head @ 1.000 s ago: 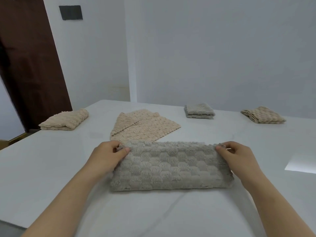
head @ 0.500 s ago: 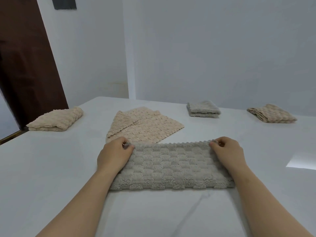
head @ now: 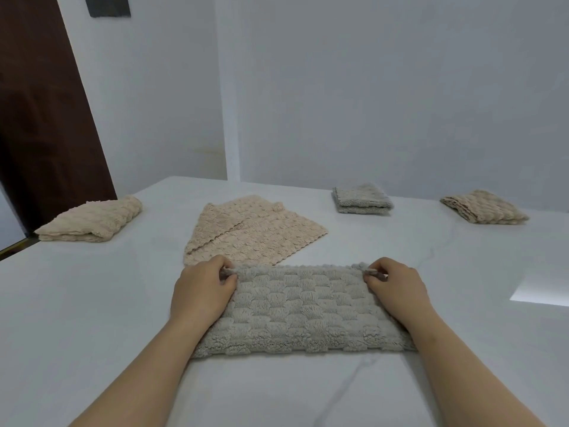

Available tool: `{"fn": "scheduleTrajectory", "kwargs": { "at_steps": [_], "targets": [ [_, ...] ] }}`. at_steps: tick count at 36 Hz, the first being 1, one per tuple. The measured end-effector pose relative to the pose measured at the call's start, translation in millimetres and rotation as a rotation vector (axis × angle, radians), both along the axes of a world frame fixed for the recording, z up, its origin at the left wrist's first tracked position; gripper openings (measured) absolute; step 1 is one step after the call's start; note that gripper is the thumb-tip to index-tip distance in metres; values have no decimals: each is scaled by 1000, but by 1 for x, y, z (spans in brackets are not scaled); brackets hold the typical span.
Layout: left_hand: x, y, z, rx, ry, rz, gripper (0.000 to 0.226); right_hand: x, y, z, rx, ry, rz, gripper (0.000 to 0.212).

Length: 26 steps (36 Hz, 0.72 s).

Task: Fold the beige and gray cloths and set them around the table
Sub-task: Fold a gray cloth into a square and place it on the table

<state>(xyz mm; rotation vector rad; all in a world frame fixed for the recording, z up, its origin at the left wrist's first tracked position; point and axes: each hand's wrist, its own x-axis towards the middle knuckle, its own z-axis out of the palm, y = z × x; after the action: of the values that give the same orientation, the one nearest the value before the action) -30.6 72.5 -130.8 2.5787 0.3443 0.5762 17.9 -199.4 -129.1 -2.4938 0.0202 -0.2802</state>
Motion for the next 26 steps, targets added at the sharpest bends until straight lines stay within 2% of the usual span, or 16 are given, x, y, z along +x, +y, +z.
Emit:
{"fn": "scheduleTrajectory", "kwargs": {
  "at_steps": [3, 6, 12, 17, 22, 26],
  "targets": [
    [-4, -2, 4, -57, -93, -29, 10, -2, -1, 0, 64, 3, 26, 23],
    [-8, -3, 9, -201, -166, -57, 6, -3, -3, 3, 165, 23, 54, 26],
    [-12, 0, 16, -556, -289, -90, 17, -10, 0, 16, 762, -11, 106, 17],
    [-13, 2, 22, -752, -341, -101, 14, -13, -1, 30, 1166, 164, 158, 20],
    [-15, 4, 25, -876, -369, -114, 14, -17, -9, 37, 1290, 370, 268, 20],
    [-16, 3, 27, -935, -397, -110, 13, -15, -11, 39, 1258, 352, 272, 14]
  ]
}}
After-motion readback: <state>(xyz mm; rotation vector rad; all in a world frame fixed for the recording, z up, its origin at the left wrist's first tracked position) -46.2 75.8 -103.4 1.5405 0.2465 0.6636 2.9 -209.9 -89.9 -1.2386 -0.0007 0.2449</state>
